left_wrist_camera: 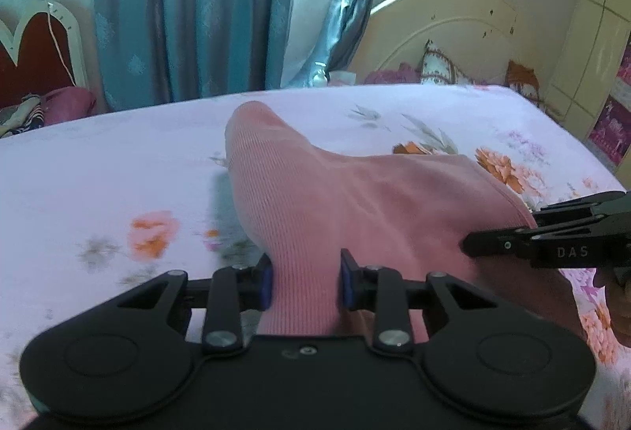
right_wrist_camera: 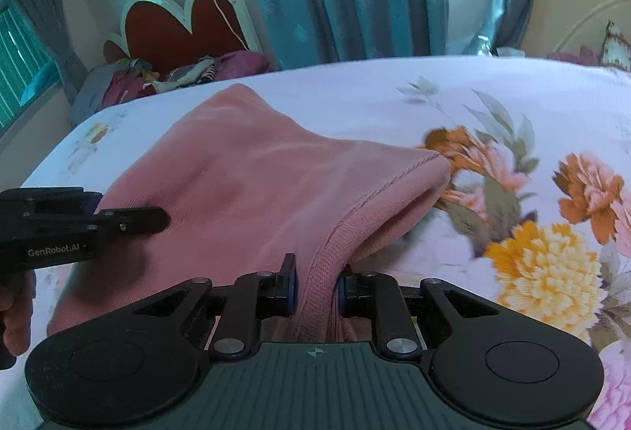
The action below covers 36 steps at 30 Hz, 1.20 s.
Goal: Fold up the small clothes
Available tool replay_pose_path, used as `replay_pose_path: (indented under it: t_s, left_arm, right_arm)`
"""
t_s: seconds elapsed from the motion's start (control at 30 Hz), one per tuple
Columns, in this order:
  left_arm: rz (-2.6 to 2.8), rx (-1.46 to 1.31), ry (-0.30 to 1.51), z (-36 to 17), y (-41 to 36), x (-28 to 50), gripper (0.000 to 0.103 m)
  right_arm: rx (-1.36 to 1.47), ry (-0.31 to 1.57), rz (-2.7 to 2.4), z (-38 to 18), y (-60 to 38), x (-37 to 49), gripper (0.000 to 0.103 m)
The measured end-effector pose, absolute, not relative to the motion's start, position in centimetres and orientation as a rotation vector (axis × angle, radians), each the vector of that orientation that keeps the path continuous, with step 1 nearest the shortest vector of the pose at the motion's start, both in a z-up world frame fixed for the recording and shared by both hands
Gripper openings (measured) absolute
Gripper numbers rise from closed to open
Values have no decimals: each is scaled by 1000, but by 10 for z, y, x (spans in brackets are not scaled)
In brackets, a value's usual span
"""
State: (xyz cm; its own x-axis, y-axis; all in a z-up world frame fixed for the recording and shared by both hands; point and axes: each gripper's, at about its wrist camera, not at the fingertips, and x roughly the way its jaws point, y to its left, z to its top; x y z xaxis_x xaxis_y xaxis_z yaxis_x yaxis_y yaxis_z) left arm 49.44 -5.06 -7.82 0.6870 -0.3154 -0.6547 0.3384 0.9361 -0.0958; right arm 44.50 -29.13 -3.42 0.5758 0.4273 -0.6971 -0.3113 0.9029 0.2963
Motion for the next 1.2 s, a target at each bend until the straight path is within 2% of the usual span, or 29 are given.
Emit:
replay_pose_path:
  t_s: [0.27, 0.53, 0.57, 0.63, 0.67, 0.7, 0.83, 0.93, 0.97, 1.07, 1.13, 1.2]
  left_arm:
    - [-312, 1, 723, -71, 70, 478, 30]
    - [-276, -54, 741, -82, 173, 479, 30]
    - [-281, -56, 760, -93, 183, 483, 33]
    - [-259, -51, 857, -127, 195, 498, 47]
    - [-245, -100, 877, -141, 207, 499, 61]
    - [-252, -195, 857, -148, 221, 497, 64]
    - [-295, -208, 842, -146, 229, 494, 64]
    - [-283, -180, 810, -133, 234, 486, 59]
    - [-273, -171, 770, -124, 237, 481, 55]
    - [-303, -193, 673, -104, 243, 485, 52]
    - [-345, -171, 681, -102, 233, 501, 48]
    - [-376, -144, 714, -110, 222, 517, 43]
  right_arm:
    - [113, 845, 499, -25, -170, 447, 18]
    - [127, 851, 523, -44, -65, 463, 18]
    - [120, 857, 516, -52, -57, 465, 18]
    - [96, 900, 476, -79, -44, 473, 18]
    - [110, 966, 437, -102, -42, 481, 21]
    - [198, 944, 432, -111, -50, 482, 23]
    - [186, 952, 428, -107, -54, 482, 25]
    - [155, 935, 365, -98, -61, 482, 42]
    - [138, 892, 330, -91, -68, 477, 42]
    - [106, 803, 306, -70, -69, 476, 40]
    - [77, 794, 337, -66, -58, 487, 31]
    - [45, 817, 368, -74, -41, 501, 28]
